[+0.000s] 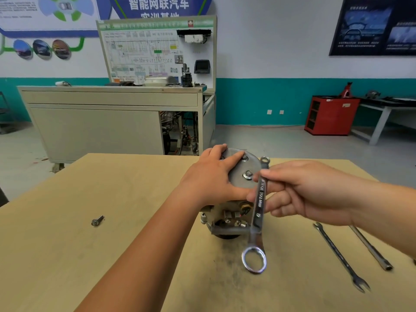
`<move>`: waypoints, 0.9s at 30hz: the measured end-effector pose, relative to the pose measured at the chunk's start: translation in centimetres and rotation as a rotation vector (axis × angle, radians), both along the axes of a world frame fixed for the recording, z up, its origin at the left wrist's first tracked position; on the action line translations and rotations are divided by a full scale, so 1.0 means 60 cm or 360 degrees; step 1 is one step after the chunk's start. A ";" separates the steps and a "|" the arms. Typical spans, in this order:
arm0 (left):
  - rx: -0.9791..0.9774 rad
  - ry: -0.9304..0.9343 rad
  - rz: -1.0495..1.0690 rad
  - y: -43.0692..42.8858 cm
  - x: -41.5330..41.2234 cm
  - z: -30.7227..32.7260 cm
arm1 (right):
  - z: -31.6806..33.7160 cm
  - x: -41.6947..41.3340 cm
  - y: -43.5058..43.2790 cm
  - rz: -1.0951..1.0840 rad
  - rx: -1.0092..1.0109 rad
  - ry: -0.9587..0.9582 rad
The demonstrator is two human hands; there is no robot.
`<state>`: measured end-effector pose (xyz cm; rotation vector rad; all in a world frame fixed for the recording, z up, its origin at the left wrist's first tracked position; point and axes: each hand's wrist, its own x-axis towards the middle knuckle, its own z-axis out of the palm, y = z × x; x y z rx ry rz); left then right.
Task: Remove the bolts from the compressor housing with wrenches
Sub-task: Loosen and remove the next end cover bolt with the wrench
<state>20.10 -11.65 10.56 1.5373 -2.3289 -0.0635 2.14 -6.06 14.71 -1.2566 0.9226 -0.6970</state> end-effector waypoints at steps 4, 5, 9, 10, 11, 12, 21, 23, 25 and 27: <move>0.0009 -0.0019 -0.0002 0.000 0.000 0.002 | -0.009 0.021 0.009 0.0004 0.0089 -0.0103; 0.0009 -0.0028 0.0000 0.000 -0.001 0.002 | -0.011 0.024 0.010 0.0005 0.0105 -0.0096; -0.0005 -0.0047 0.0003 -0.001 -0.001 0.002 | -0.018 0.031 0.009 -0.0008 0.0110 -0.0097; -0.0008 -0.0047 0.0003 -0.001 -0.001 0.002 | -0.019 0.031 0.008 -0.0011 0.0103 -0.0099; -0.0010 -0.0047 0.0002 -0.002 -0.001 0.002 | -0.020 0.031 0.006 -0.0009 0.0100 -0.0094; -0.0013 -0.0048 0.0002 -0.002 -0.001 0.001 | -0.021 0.030 0.005 0.0006 0.0100 -0.0077; -0.0028 -0.0050 0.0007 -0.002 -0.004 -0.001 | -0.014 0.010 -0.008 0.0141 0.0080 0.0175; -0.0029 -0.0027 0.0000 -0.001 -0.001 -0.003 | -0.014 0.006 -0.010 0.0237 0.0066 0.0276; -0.0027 0.0005 -0.0005 0.000 0.001 -0.004 | -0.006 -0.006 -0.016 0.0339 -0.0033 0.0565; -0.0034 0.0037 -0.0004 0.001 0.004 -0.005 | 0.016 -0.021 -0.029 0.0420 -0.0217 0.0988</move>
